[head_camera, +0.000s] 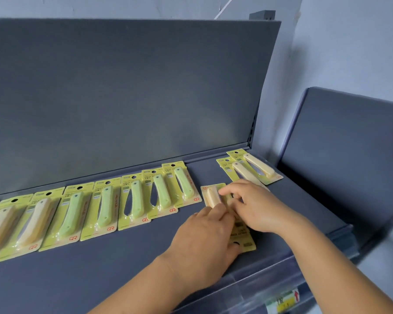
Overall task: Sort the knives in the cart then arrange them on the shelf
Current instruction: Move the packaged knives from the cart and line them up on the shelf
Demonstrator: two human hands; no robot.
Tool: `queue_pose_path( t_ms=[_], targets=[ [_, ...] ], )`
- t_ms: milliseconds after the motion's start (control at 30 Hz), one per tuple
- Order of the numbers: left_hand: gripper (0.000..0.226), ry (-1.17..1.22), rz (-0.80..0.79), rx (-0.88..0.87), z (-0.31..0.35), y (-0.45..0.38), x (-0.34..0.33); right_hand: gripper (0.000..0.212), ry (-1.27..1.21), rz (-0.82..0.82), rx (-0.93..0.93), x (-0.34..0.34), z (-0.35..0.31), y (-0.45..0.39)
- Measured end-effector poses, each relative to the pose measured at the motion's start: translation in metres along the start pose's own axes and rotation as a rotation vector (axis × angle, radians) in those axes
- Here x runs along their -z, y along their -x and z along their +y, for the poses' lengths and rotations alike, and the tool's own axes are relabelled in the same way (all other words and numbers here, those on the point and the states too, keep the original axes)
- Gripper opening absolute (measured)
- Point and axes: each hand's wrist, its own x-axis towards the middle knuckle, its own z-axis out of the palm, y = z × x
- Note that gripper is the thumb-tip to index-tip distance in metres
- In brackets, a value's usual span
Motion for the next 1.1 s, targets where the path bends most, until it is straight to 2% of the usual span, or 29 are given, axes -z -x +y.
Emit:
queue_pose_path(
  t_ms=[133, 233, 367, 467, 600, 700, 767, 867, 933, 1100],
  targets=[
    [0.041, 0.052, -0.077, -0.111, -0.013, 0.019, 0.005, 0.05, 0.003, -0.033, -0.069, -0.007, -0.008, -0.001],
    [0.034, 0.108, -0.148, -0.155, -0.027, 0.032, 0.012, 0.047, 0.091, -0.105, -0.08, -0.015, -0.018, 0.0],
    [0.037, 0.115, -0.171, -0.092, -0.042, 0.053, 0.02, 0.041, 0.092, -0.107, -0.122, -0.019, -0.031, 0.014],
    [0.037, 0.154, -0.116, -0.02, -0.052, 0.067, 0.019, 0.038, 0.08, -0.083, -0.14, -0.02, -0.04, 0.027],
    [0.06, 0.176, -0.056, 0.113, -0.06, 0.078, 0.013, 0.025, 0.031, -0.083, -0.199, -0.018, -0.05, 0.037],
    [0.05, 0.145, -0.052, 0.133, -0.062, 0.079, 0.012, 0.011, -0.001, -0.077, -0.216, -0.017, -0.056, 0.042],
    [0.046, 0.192, -0.035, 0.131, -0.063, 0.08, 0.012, 0.012, -0.047, -0.094, -0.203, -0.016, -0.06, 0.047],
    [0.043, 0.244, 0.019, 0.112, -0.063, 0.081, 0.011, 0.027, -0.116, -0.148, -0.161, -0.016, -0.065, 0.051],
    [0.044, 0.254, 0.046, 0.091, -0.062, 0.081, 0.011, 0.034, -0.079, -0.143, -0.143, -0.018, -0.067, 0.053],
    [0.065, 0.252, 0.192, 0.026, -0.063, 0.072, 0.017, 0.026, -0.09, 0.02, -0.143, -0.01, -0.06, 0.06]
  ],
)
